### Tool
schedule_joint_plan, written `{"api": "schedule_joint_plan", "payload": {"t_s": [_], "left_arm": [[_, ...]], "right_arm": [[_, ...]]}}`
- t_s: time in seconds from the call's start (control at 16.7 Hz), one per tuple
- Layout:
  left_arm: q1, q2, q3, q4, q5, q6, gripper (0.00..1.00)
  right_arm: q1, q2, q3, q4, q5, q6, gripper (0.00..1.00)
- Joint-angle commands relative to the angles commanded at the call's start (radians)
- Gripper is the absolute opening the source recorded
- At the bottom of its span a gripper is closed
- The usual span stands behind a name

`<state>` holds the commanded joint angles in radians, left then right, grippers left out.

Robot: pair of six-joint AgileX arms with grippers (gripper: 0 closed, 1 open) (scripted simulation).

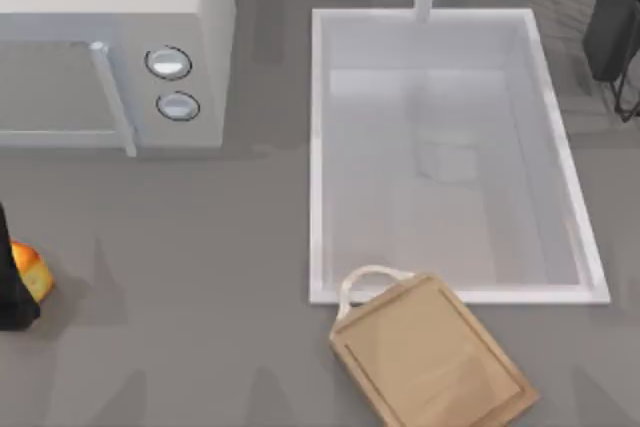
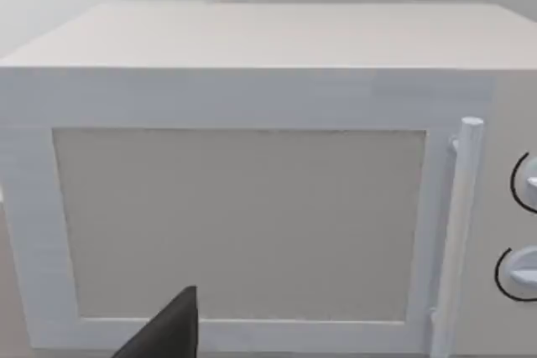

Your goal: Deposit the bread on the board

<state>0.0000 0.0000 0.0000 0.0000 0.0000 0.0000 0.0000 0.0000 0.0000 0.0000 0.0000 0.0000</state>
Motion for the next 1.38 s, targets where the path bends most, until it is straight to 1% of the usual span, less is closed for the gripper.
{"api": "schedule_joint_plan", "payload": {"t_s": [0.24,0.48,0.66,1.14,1.38], "left_arm": [[0.003,0.032,0.031,-0.025,-0.002,0.017,1.00],[0.007,0.224,0.186,-0.159,0.001,0.100,1.00],[0.007,0.469,0.354,-0.311,0.011,0.190,1.00],[0.021,1.268,0.840,-0.752,0.035,0.446,1.00],[0.043,1.551,1.030,-0.918,0.021,0.539,1.00]], "right_arm": [[0.000,0.000,0.000,0.000,0.000,0.000,1.00],[0.000,0.000,0.000,0.000,0.000,0.000,1.00],[0.000,0.000,0.000,0.000,0.000,0.000,1.00],[0.000,0.000,0.000,0.000,0.000,0.000,1.00],[0.000,0.000,0.000,0.000,0.000,0.000,1.00]]}}
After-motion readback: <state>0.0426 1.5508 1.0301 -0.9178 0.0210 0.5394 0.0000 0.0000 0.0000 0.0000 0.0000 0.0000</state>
